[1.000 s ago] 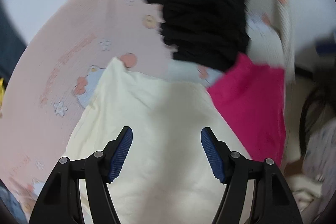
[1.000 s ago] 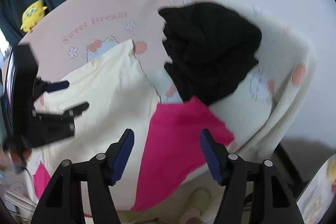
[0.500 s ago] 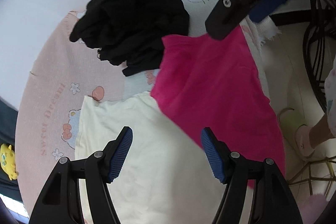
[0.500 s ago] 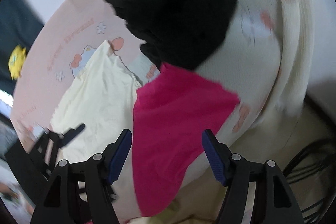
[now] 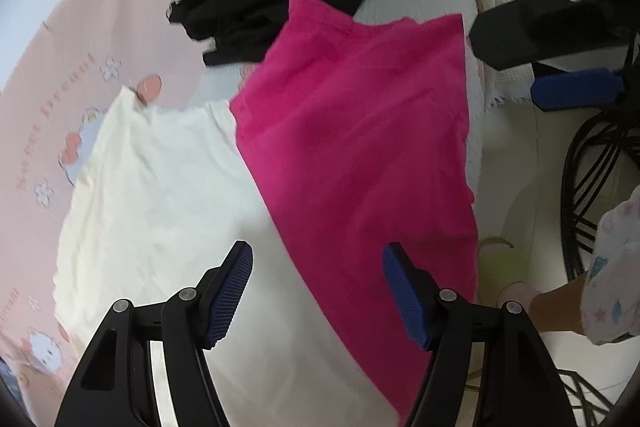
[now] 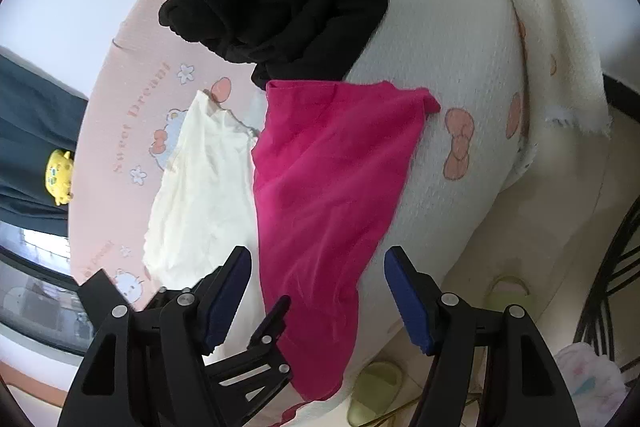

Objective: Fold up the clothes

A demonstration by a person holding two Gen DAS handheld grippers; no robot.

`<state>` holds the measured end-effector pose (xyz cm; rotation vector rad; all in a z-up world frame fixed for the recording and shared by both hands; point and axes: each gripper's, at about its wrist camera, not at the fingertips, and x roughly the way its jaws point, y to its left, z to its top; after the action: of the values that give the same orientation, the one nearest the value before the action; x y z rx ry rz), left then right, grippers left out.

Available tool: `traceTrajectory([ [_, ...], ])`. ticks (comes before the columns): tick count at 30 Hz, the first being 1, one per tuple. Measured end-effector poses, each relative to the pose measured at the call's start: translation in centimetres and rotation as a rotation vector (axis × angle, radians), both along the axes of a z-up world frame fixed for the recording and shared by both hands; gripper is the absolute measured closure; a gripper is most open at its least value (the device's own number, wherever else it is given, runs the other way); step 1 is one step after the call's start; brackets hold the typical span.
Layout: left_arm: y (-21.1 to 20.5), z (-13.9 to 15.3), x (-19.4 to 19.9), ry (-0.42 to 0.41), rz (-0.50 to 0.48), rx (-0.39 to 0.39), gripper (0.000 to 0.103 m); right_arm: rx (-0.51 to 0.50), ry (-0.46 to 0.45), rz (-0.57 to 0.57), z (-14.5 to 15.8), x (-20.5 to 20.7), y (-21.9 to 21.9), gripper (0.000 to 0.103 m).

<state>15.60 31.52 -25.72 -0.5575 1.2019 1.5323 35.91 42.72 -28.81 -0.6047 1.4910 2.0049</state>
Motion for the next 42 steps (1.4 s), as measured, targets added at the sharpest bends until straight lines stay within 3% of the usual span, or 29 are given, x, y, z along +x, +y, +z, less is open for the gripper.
traceTrajectory([
  [9, -1.1, 0.4, -0.2, -0.081, 0.033, -0.002, 0.037, -0.092, 0.028, 0.001, -2.6, -0.3, 0.2, 0.034],
  [12, -1.1, 0.3, -0.7, -0.131, 0.062, -0.015, 0.037, -0.127, 0.070, -0.031, -3.2, 0.3, 0.8, 0.034],
  [15, -1.0, 0.4, -1.2, -0.188, 0.096, -0.028, 0.037, -0.136, 0.040, -0.050, -3.5, 0.3, 1.1, 0.034],
  [21, -0.1, 0.6, -1.4, -0.331, 0.119, -0.032, 0.037, -0.157, 0.077, -0.040, -4.5, -0.4, 1.5, 0.034],
  [26, 0.5, 0.5, -0.1, -0.353, 0.078, -0.028, 0.037, -0.177, 0.072, -0.016, -5.6, -1.9, 2.0, 0.034],
  [34, 1.0, -0.7, 2.0, -0.289, 0.026, -0.039, 0.037, -0.149, 0.085, 0.002, -6.0, -3.1, 2.4, 0.035],
  [35, 1.1, -0.8, 2.2, -0.288, 0.024, -0.040, 0.037, -0.138, 0.089, 0.004, -5.9, -3.2, 2.4, 0.040],
  [36, 1.2, -1.0, 2.3, -0.287, 0.025, -0.046, 0.037, -0.136, 0.087, 0.011, -5.8, -3.3, 2.5, 0.055],
  [41, 1.9, -1.4, 2.1, -0.312, 0.041, -0.060, 0.037, -0.130, 0.093, -0.006, -6.2, -2.9, 2.5, 0.082],
  [42, 2.1, -1.3, 2.0, -0.326, 0.043, -0.060, 0.037, -0.138, 0.121, -0.015, -6.3, -2.6, 2.5, 0.083],
])
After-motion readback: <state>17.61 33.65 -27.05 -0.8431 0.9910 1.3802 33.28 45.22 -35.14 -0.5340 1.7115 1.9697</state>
